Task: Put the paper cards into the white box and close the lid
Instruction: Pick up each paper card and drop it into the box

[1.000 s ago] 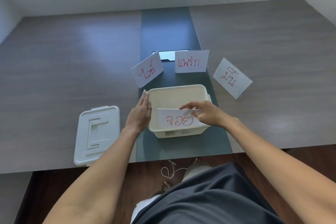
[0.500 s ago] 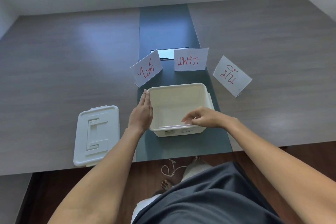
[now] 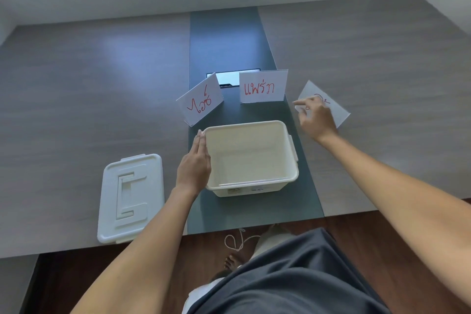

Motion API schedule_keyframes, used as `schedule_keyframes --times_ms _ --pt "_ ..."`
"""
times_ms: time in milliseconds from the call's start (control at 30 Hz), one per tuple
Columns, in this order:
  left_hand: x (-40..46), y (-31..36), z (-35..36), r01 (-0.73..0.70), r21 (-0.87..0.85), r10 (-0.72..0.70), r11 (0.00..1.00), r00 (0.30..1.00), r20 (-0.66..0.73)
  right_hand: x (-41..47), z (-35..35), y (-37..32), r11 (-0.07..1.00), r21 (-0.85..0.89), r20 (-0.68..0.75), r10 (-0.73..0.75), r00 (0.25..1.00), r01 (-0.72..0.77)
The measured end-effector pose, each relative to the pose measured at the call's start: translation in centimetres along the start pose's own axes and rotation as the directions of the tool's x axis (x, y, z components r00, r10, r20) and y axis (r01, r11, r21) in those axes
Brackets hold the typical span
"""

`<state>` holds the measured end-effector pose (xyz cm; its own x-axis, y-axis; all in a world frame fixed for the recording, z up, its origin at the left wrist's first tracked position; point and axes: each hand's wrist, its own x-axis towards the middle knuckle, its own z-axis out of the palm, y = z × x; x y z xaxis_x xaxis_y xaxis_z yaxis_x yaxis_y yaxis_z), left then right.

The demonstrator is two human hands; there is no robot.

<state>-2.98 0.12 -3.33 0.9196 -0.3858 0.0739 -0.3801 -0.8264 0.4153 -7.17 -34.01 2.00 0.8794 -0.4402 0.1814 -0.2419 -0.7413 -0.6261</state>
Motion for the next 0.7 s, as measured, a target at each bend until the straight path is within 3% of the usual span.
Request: schedule_keyframes --times_ms 133,267,700 --pt "0.0 -0.1 0.0 -0.015 0.031 0.015 0.999 1.000 0.005 1.5 -0.5 4.3 0.957 -0.252 -0.111 0.117 0.987 -0.142" --pt "0.0 0.0 -0.1 -0.018 0.028 0.017 0.999 1.000 0.020 1.3 -0.9 7.5 0.881 -0.420 -0.039 0.224 0.974 -0.220" --pt "0.0 -0.1 -0.2 -0.018 -0.004 0.018 1.000 0.999 0.031 1.7 -0.7 8.6 0.830 -0.474 -0.022 0.323 0.946 -0.294"
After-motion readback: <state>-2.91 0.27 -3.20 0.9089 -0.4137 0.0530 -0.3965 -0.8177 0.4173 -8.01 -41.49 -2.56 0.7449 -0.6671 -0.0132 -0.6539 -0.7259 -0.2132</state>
